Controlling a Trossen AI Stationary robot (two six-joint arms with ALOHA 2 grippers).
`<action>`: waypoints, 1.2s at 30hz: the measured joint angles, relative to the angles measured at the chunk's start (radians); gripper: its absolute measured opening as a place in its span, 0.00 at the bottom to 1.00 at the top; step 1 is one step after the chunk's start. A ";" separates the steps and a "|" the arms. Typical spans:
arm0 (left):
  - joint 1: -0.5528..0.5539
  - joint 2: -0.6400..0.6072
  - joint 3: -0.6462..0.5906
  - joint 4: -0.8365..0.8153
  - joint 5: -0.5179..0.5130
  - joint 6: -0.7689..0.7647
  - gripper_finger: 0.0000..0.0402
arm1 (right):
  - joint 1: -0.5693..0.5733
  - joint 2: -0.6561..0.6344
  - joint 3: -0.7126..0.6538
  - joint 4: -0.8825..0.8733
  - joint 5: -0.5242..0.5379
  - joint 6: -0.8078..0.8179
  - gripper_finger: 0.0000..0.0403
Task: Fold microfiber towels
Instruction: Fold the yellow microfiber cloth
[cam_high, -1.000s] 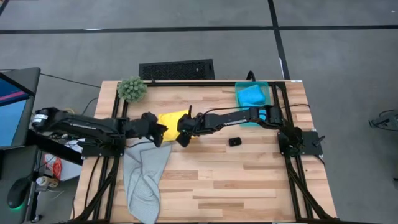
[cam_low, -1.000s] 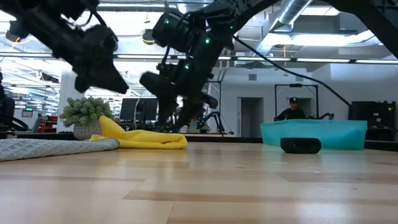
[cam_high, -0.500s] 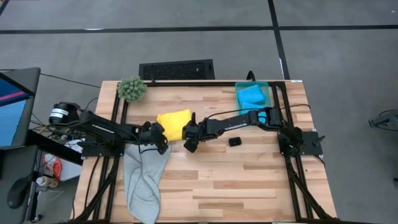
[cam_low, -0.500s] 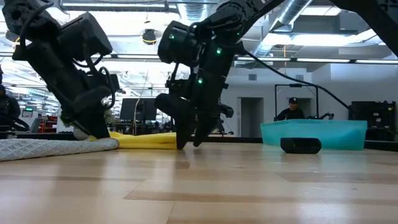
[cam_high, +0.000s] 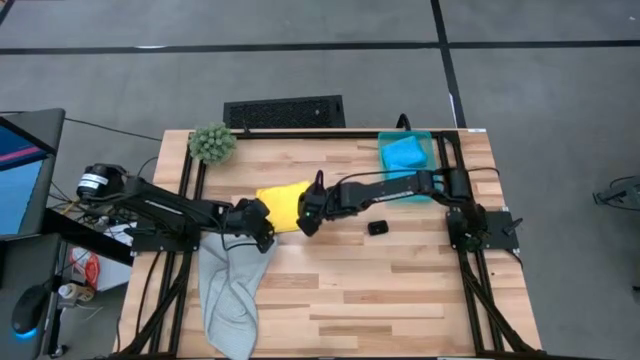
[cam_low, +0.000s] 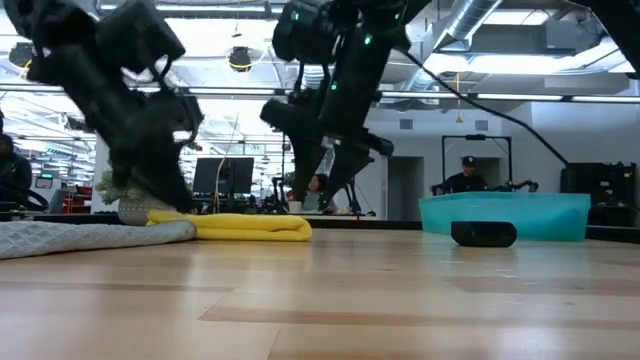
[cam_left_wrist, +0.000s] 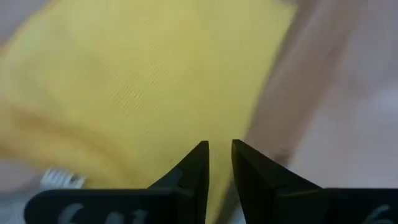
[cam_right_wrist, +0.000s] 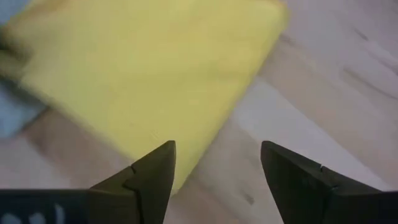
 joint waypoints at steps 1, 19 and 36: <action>-0.002 -0.007 0.014 -0.001 -0.001 0.006 0.15 | -0.011 0.001 0.000 0.006 -0.002 0.019 0.65; -0.007 -0.020 0.004 -0.140 -0.171 0.020 0.15 | -0.059 0.100 -0.019 0.171 -0.132 0.113 0.62; -0.007 0.150 -0.026 0.053 -0.166 -0.021 0.15 | -0.062 0.092 -0.020 0.147 -0.137 0.086 0.11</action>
